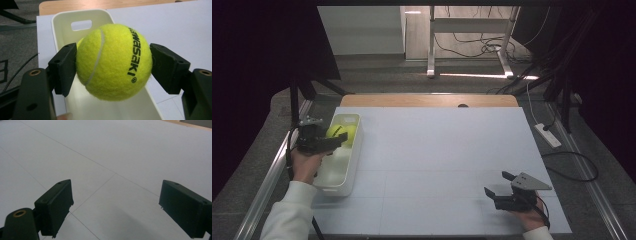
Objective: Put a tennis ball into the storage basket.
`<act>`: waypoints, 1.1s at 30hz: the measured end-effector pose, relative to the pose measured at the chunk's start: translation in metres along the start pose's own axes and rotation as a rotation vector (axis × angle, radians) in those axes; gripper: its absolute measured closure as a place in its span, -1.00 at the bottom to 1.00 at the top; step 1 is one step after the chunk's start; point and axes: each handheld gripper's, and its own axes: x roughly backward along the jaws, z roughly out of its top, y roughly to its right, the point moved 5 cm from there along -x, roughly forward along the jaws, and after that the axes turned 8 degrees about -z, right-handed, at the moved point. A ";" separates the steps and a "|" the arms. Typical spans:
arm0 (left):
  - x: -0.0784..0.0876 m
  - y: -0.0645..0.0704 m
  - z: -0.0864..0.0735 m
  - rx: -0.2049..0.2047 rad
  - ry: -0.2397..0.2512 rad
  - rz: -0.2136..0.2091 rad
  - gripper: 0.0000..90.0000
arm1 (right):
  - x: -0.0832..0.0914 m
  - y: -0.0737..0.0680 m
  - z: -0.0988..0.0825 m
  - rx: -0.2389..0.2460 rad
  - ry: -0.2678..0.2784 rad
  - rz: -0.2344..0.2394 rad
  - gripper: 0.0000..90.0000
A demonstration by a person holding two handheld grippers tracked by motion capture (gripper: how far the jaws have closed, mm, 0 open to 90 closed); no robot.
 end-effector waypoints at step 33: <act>-0.010 -0.001 -0.008 0.007 -0.075 0.000 -0.42 | 0.000 0.000 0.000 0.002 -0.002 0.000 -0.74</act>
